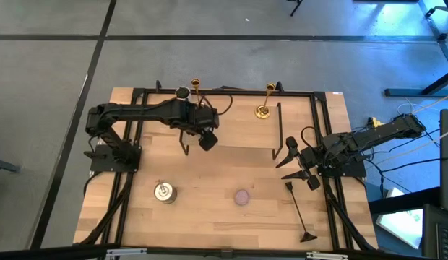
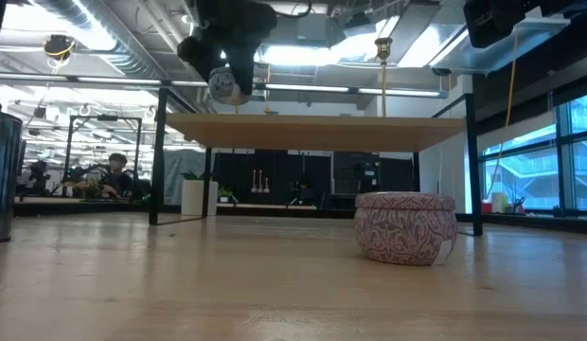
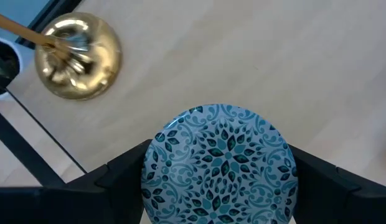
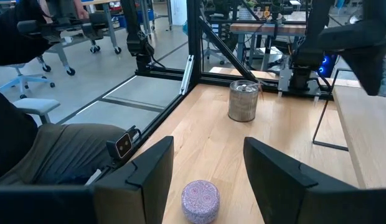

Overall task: Pick & Place candle stick holders
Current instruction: Put the blue scented candle on the shelf

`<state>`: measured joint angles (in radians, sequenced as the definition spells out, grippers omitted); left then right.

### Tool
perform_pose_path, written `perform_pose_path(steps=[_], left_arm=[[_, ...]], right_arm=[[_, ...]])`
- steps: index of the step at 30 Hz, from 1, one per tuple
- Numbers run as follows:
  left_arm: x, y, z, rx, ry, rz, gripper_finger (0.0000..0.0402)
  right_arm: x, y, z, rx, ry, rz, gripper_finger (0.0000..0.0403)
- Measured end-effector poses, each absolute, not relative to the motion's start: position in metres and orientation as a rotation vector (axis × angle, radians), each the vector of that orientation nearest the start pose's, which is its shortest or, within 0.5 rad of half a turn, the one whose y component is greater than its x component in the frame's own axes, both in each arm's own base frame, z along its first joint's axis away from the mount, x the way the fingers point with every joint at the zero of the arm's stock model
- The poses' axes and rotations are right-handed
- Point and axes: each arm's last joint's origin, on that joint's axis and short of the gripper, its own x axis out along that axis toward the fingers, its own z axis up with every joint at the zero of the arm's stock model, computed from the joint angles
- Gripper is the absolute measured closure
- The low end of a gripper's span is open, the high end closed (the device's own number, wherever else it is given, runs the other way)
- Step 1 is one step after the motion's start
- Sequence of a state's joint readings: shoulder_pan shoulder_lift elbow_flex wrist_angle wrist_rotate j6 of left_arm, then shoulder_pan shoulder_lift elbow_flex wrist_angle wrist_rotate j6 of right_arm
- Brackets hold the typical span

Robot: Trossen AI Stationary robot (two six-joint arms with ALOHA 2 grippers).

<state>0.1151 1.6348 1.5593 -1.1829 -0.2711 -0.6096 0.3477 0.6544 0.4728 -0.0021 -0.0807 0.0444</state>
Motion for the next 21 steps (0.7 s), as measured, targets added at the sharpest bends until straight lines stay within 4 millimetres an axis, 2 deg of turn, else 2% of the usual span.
perform_pose_path(steps=[8, 21], left_arm=[[0.3122, 0.0510, 0.3175, -0.416, 1.110, 0.694, 0.0109], [0.3173, 0.0429, 0.3083, -0.389, 1.166, 0.668, 0.0109]], right_arm=[[0.1471, 0.0557, 0.2613, 0.019, 0.193, 0.423, 0.0206], [0.1471, 0.0558, 0.2613, 0.019, 0.193, 0.423, 0.0206]])
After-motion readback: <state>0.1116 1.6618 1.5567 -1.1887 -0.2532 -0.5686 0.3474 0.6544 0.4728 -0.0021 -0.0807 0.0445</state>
